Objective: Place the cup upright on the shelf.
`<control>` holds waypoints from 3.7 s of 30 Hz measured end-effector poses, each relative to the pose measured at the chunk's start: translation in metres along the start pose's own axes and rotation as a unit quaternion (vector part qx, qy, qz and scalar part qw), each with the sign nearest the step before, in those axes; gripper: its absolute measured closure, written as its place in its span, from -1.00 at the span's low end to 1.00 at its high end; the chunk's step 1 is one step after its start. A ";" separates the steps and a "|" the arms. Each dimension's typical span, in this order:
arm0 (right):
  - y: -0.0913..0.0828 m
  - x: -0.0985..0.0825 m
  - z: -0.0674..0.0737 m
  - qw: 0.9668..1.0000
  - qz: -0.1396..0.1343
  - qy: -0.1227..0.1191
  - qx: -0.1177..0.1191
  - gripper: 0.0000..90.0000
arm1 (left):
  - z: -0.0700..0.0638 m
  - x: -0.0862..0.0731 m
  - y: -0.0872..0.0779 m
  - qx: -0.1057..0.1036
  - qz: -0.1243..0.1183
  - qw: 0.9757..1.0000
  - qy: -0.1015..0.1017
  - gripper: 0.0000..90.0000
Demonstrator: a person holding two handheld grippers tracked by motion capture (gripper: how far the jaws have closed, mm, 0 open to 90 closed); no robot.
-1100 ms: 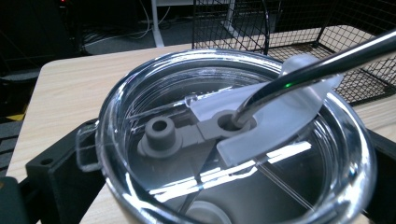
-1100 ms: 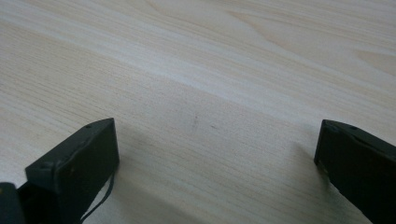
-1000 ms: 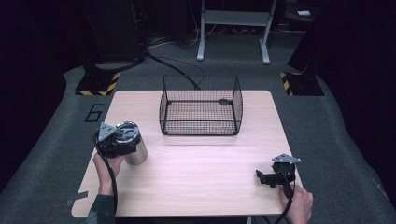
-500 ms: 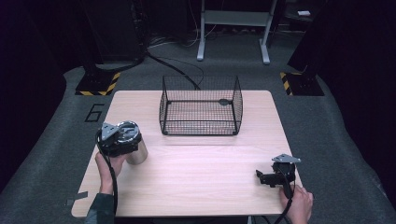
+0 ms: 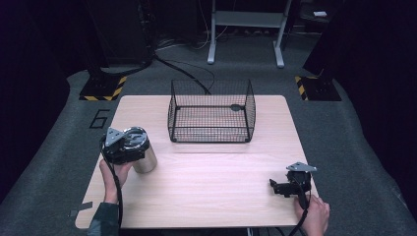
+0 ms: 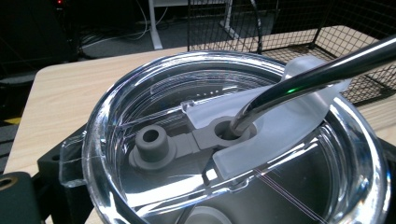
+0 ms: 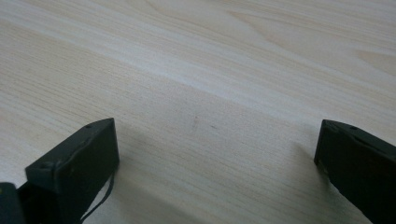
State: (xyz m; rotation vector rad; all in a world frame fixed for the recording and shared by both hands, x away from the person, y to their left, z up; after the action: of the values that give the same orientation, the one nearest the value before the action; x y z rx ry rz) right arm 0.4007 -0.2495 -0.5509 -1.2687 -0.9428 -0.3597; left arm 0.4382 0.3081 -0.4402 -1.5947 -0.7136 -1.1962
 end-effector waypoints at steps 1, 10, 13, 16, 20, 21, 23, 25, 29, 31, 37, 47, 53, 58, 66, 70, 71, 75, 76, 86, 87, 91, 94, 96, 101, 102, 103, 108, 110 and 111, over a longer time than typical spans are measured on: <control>0.000 0.000 0.000 1.000 0.000 0.001 0.000 -1.00 | -0.001 0.001 -0.001 -0.001 -0.004 1.000 -0.002 -0.91; 0.000 0.000 0.000 1.000 -0.001 -0.002 0.000 -1.00 | -0.007 0.008 -0.010 -0.016 -0.008 1.000 0.010 -0.91; 0.000 0.000 0.000 1.000 0.000 0.000 0.000 -1.00 | -0.011 0.013 -0.014 -0.027 -0.008 0.999 0.018 -0.91; 0.000 0.000 0.000 1.000 -0.001 -0.002 0.000 -1.00 | -0.015 0.017 -0.016 -0.037 -0.007 0.999 0.025 -0.91; 0.000 0.000 0.000 1.000 -0.001 -0.002 0.000 -1.00 | -0.023 0.022 -0.017 -0.049 -0.015 0.998 0.026 -0.91; 0.000 0.000 0.000 1.000 0.000 0.001 0.000 -1.00 | -0.025 0.024 -0.017 -0.051 -0.017 0.998 0.027 -0.91; 0.000 0.000 0.000 1.000 -0.001 -0.002 0.000 -1.00 | -0.028 0.026 -0.018 -0.056 -0.018 0.998 0.029 -0.91; 0.000 0.000 0.000 1.000 -0.001 -0.002 0.000 -1.00 | -0.031 0.029 -0.020 -0.063 -0.016 0.997 0.035 -0.91; 0.000 0.000 0.000 1.000 -0.001 -0.003 0.000 -1.00 | -0.038 0.035 -0.020 -0.072 -0.017 0.997 0.037 -0.91; 0.000 0.000 0.000 1.000 0.000 0.000 0.000 -1.00 | -0.041 0.038 -0.020 -0.076 -0.018 0.996 0.040 -0.91; 0.000 0.000 0.000 1.000 0.000 0.001 0.000 -1.00 | -0.048 0.046 -0.020 -0.088 -0.021 0.995 0.050 -0.91; 0.000 0.000 0.000 1.000 0.000 -0.001 0.000 -1.00 | -0.060 0.059 -0.019 -0.109 -0.017 0.992 0.064 -0.91; 0.000 0.000 0.000 1.000 0.000 0.001 0.000 -1.00 | -0.071 0.064 -0.015 -0.126 -0.012 0.989 0.074 -0.91; 0.000 0.000 0.000 1.000 -0.001 -0.003 0.000 -1.00 | -0.082 0.070 -0.011 -0.147 -0.008 0.986 0.084 -0.91; 0.000 0.000 0.000 1.000 -0.001 -0.003 0.000 -1.00 | -0.091 0.073 -0.006 -0.161 -0.009 0.983 0.085 -0.91; 0.000 0.000 0.000 1.000 -0.001 -0.003 0.000 -1.00 | -0.095 0.076 -0.003 -0.165 -0.006 0.982 0.091 -0.91; 0.000 0.000 0.000 1.000 -0.001 -0.003 0.000 -1.00 | -0.096 0.078 -0.002 -0.168 -0.007 0.981 0.093 -0.91; 0.000 0.000 0.000 1.000 -0.001 -0.003 0.000 -1.00 | -0.097 0.080 0.001 -0.175 -0.007 0.980 0.091 -0.91; 0.000 0.000 0.000 1.000 -0.001 -0.003 0.000 -1.00 | -0.098 0.082 0.002 -0.176 -0.008 0.980 0.091 -0.91; 0.000 0.000 0.000 1.000 -0.001 -0.003 0.000 -1.00 | -0.106 0.094 0.010 -0.189 -0.009 0.978 0.091 -0.91; 0.000 0.000 0.000 1.000 -0.001 -0.003 0.000 -1.00 | -0.106 0.095 0.011 -0.191 -0.008 0.977 0.094 -0.91; 0.000 0.000 0.000 1.000 -0.001 -0.003 0.000 -1.00 | -0.109 0.099 0.014 -0.193 -0.006 0.977 0.095 -0.91; 0.000 0.000 0.000 1.000 -0.001 -0.003 0.000 -1.00 | -0.112 0.101 0.016 -0.195 -0.008 0.977 0.091 -0.91; 0.000 0.000 0.000 1.000 -0.001 -0.003 0.000 -1.00 | -0.113 0.102 0.017 -0.196 -0.008 0.976 0.093 -0.91; 0.000 0.000 0.000 1.000 -0.001 -0.003 0.000 -1.00 | -0.116 0.108 0.020 -0.198 -0.008 0.975 0.097 -0.91; 0.000 0.000 0.000 1.000 -0.001 -0.003 0.000 -1.00 | -0.117 0.110 0.021 -0.201 -0.009 0.975 0.096 -0.91; 0.000 0.000 0.000 1.000 -0.001 -0.003 0.000 -1.00 | -0.117 0.111 0.022 -0.201 -0.011 0.975 0.096 -0.91; 0.000 0.000 0.000 1.000 -0.001 -0.003 0.000 -1.00 | -0.118 0.117 0.023 -0.203 -0.013 0.974 0.098 -0.91; 0.000 0.000 0.000 1.000 -0.001 -0.002 0.000 -1.00 | -0.119 0.122 0.025 -0.200 -0.017 0.975 0.099 -0.91; 0.000 0.000 -0.001 1.000 -0.001 -0.003 0.000 -1.00 | -0.120 0.124 0.026 -0.201 -0.016 0.974 0.099 -0.91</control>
State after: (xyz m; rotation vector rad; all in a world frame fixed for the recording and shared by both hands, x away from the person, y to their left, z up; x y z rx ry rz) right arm 0.4011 -0.2499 -0.5509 -1.2690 -0.9485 -0.3573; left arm 0.4604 0.1755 -0.3295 -1.7585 -0.3840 -1.5725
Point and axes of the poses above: each handheld gripper's, and its own axes: y roughly forward along the jaws, x roughly out of its top, z roughly to its left, the point moved 3 cm from there along y, roughly forward along the jaws, and after that the axes turned 4 degrees about -z, right-handed, at the moved point
